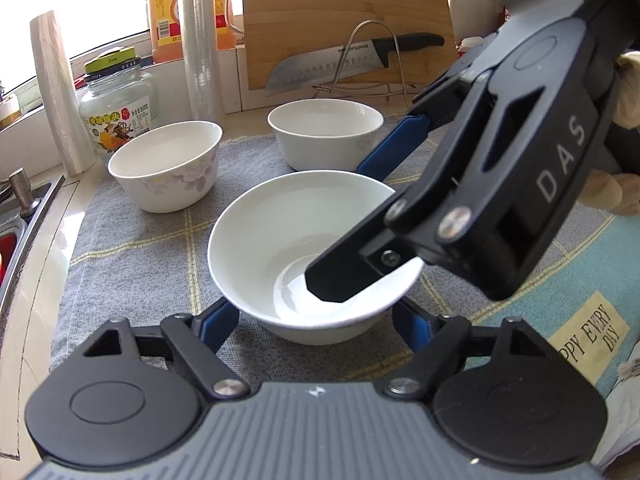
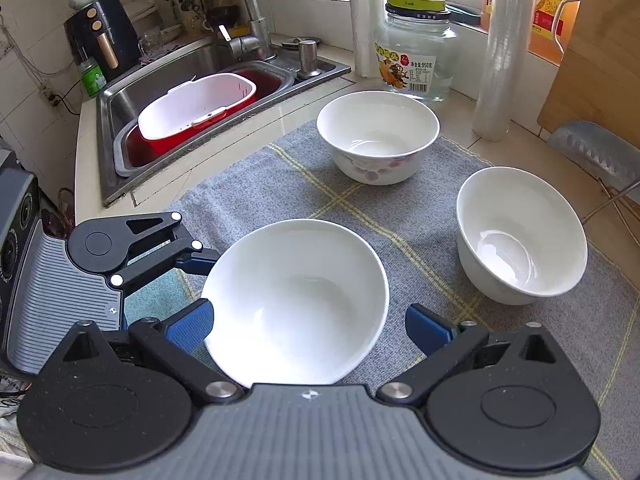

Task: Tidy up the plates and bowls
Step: 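Grasp the rim of the nearest white flowered bowl with the right tool, then lift the bowl with the right tool and carry it toward the plate stack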

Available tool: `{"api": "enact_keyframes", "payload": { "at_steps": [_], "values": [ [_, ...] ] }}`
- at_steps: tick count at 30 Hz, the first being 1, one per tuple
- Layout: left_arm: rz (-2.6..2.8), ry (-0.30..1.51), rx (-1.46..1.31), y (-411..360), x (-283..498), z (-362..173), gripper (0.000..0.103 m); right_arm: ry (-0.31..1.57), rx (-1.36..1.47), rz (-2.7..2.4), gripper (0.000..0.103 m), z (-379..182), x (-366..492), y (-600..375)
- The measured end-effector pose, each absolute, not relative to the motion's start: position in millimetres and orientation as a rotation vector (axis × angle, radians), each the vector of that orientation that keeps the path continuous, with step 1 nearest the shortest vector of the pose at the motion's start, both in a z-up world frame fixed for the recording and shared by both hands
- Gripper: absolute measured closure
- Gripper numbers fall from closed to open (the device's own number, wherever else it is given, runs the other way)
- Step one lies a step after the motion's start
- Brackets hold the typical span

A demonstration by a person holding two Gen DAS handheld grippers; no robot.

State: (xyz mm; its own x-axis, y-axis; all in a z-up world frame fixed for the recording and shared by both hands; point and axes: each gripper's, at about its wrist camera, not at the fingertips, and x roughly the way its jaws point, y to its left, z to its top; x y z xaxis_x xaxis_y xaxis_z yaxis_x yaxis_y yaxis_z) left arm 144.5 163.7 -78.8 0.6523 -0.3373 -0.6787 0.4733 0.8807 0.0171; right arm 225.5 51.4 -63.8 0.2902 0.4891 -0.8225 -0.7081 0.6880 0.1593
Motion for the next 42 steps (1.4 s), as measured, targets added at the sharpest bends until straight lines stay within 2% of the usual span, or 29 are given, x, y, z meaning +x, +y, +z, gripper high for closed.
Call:
{"api": "enact_keyframes", "payload": {
  "at_steps": [9,18,21,42],
  "values": [
    [-0.462,0.725,0.212,164,143,-76,0.020,1.018,-0.229,0.827,0.014,-70,234,56],
    [-0.461,0.722,0.220,163,142,-75,0.020,1.019,-0.219,0.818,0.017,-72,237,55],
    [-0.462,0.721,0.220,163,142,-75,0.020,1.023,-0.211,0.815,0.022,-73,238,54],
    [-0.493,0.734,0.261,154,141,-63,0.020,1.015,-0.202,0.780,0.022,-64,231,49]
  ]
}}
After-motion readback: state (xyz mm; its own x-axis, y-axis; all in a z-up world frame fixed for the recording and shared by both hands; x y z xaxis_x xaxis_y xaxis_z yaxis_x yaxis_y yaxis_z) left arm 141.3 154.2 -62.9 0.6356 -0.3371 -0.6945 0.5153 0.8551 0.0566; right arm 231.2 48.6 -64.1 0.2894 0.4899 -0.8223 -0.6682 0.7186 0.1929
